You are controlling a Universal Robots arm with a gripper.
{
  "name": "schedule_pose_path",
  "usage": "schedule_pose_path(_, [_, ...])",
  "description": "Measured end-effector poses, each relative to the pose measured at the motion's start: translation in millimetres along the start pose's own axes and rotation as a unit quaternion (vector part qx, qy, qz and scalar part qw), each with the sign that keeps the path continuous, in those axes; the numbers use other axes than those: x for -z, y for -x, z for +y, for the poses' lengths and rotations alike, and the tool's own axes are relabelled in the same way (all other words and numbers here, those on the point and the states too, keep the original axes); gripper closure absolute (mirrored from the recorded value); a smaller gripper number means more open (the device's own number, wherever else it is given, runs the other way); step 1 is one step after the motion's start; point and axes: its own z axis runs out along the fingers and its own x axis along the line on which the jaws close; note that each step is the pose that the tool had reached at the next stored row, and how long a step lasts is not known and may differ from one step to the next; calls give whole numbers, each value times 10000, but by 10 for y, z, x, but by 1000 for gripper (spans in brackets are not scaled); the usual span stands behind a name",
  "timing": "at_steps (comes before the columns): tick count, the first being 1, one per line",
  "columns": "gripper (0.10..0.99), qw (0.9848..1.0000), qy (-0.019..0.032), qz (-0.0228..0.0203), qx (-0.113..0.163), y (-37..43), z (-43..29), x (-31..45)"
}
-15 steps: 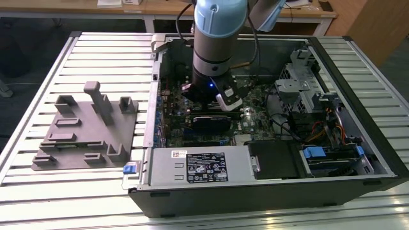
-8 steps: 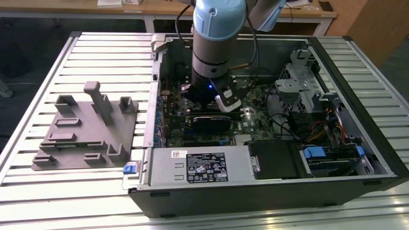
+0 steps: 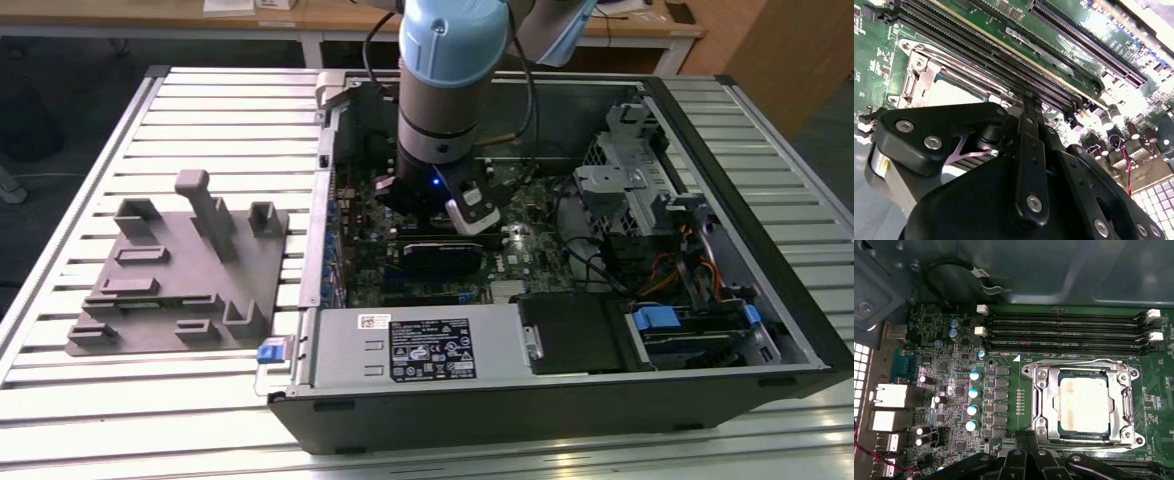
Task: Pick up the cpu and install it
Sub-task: 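Install the second cpu locking lever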
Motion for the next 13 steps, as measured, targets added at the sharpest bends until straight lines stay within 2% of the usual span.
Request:
schedule_pose_path(6, [980, 10000, 8, -2, 0, -2, 3, 8])
schedule_pose_path(13, [980, 10000, 30, -2, 0, -5, 29, 125])
